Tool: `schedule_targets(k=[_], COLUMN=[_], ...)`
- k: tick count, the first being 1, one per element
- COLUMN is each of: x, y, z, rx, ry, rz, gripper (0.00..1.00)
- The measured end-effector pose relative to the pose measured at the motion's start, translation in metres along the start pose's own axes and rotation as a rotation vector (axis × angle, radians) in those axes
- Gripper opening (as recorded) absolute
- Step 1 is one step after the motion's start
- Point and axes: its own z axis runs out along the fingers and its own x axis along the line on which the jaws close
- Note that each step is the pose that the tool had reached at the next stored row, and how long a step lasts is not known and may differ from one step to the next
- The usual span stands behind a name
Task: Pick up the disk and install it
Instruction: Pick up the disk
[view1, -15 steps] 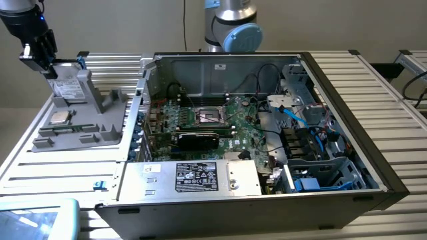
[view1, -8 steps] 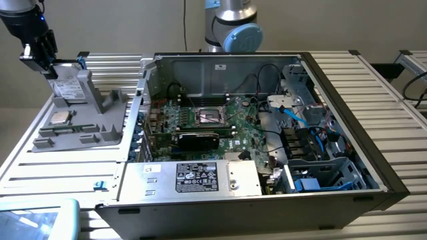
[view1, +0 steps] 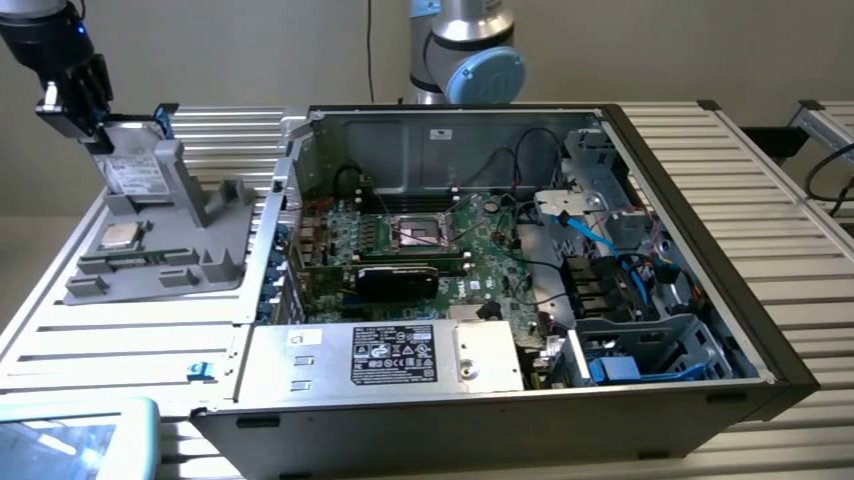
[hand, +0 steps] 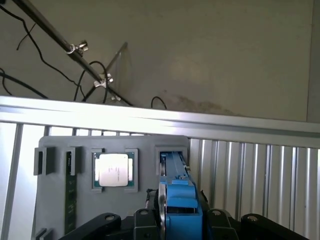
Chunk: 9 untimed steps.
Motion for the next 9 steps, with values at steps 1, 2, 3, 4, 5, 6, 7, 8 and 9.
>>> schedule_targets(k=[1,2,3,4,5,6,7,8,9], x=[0.0000,0.0000,0.0000,0.0000,0.0000,0.0000,-0.0001,0.0000,0.0000], y=[0.0000,0.0000,0.0000,0.0000,0.0000,0.0000,0.0000,0.0000,0.0000], z=[-0.0001,0.0000,-0.0001,-0.0001,-0.0001,-0.0002,-0.0001,-0.0001,-0.0002], rx=[0.0002,0.0002,0.0002,0.0002,0.0000,0.0000,0.0000,-0.0001,-0.0001], ry=[0.0001,0.0002,0.0002,0.0002,0.0002,0.0002,0.0002,0.0002,0.0002], rz=[0.000,0.000,0.000,0.000,0.000,0.000,0.000,0.000,0.000], gripper=[0.38,0.38,0.38,0.38,0.38,0.38,0.38,0.37,0.37])
